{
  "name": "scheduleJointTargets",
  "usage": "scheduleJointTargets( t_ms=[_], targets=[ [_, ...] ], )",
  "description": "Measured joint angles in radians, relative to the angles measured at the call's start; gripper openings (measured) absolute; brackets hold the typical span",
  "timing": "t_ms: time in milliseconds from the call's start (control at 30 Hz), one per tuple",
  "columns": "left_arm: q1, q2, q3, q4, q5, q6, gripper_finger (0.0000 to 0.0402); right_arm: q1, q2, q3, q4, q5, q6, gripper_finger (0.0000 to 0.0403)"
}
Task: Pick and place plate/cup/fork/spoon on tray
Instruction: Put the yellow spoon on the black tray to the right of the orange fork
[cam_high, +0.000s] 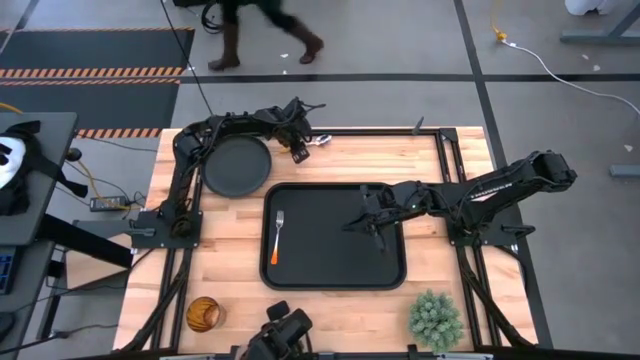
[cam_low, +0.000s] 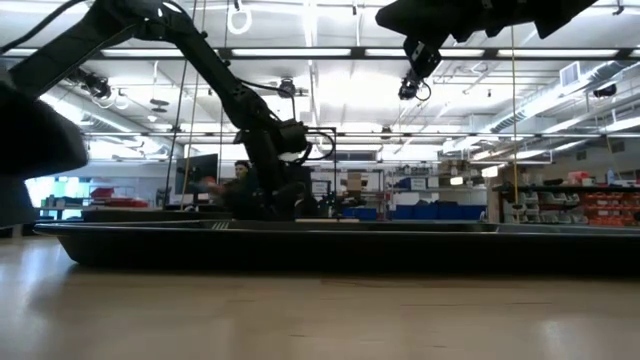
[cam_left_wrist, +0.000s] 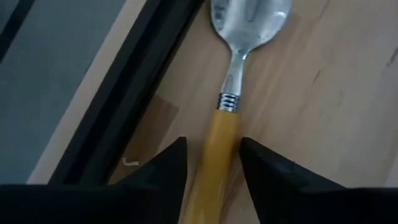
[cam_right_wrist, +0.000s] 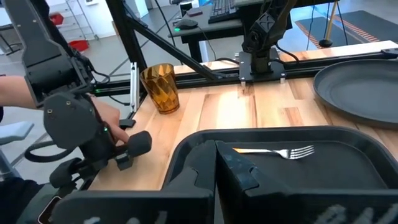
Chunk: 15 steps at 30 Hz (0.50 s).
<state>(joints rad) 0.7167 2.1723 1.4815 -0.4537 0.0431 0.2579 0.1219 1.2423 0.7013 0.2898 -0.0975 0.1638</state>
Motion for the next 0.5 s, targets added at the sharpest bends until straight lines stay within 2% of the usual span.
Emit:
scheduleJointTargets(
  t_ms=[333, 500],
  targets=[
    [-0.029, 0.0, 0.0, -0.021, -0.018, 0.153, 0.0037, 0.0, 0.0, 0.0, -0.008, 0.0, 0.0, 0.0011],
    [-0.041, 0.004, 0.029, -0.074, -0.072, 0.146, 0.0013, 0.0, 0.0, 0.0, -0.008, -0.001, 0.033, 0.0011]
  ],
)
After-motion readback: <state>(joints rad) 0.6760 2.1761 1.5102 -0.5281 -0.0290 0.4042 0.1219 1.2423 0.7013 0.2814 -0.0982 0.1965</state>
